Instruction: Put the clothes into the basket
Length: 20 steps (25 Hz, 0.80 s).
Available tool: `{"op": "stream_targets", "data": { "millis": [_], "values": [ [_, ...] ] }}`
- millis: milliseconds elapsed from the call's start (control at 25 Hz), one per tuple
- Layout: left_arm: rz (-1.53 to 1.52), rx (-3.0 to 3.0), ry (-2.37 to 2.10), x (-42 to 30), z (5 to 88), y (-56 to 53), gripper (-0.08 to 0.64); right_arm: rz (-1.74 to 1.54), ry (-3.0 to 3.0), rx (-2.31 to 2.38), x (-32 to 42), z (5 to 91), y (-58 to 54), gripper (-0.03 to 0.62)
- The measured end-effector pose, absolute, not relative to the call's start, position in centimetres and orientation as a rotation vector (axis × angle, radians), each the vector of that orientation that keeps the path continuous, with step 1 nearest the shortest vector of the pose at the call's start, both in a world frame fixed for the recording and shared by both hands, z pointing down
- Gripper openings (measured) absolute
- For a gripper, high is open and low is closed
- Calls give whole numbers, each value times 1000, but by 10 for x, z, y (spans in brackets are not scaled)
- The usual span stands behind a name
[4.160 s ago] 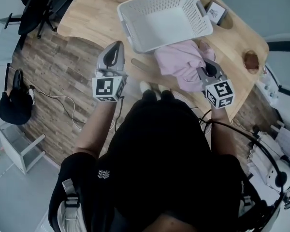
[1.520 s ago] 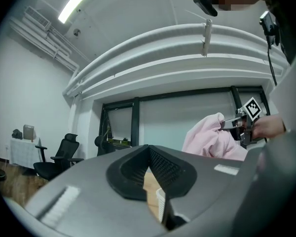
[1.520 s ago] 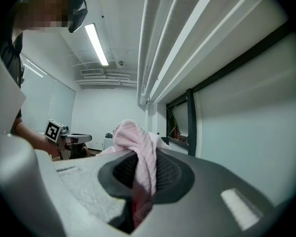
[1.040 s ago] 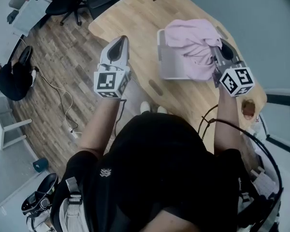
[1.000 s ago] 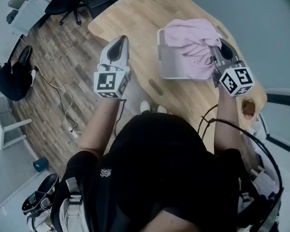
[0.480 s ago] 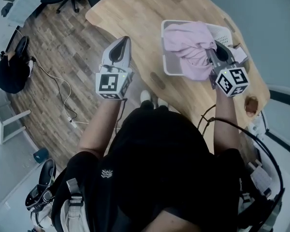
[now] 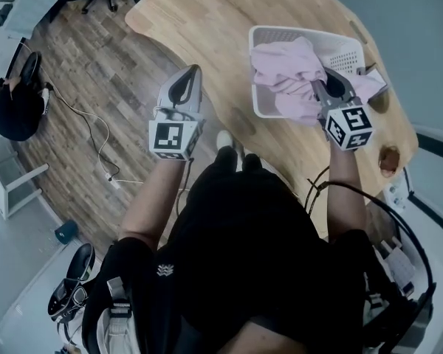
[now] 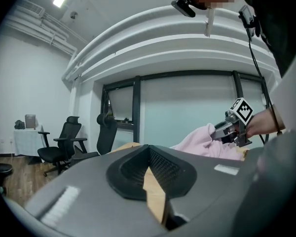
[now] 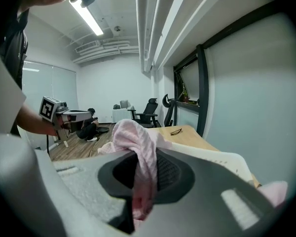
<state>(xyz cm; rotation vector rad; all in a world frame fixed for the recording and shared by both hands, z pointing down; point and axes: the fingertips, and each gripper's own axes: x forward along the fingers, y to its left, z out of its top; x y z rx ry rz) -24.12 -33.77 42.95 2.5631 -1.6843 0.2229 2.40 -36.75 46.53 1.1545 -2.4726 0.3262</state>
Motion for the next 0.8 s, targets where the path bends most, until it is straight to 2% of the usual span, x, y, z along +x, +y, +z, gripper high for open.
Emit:
{"op": "stream_targets", "data": {
  "millis": [360,520,600,800],
  "values": [
    [269,2526,-1650,-246,458,-327,8,378,-2344,1106,28,507,-362,54],
    [287,2525,-1642,-244,465,-327,8,484,-2240,1056,35,533,-349,85],
    [293,2533,-1638,-240,466,-327,8,506,-2229,1028,34,536,-343,110],
    [272,2570,-1622,-226,453,-325,8,502,-2256,1073,41,522,-339,110]
  ]
}}
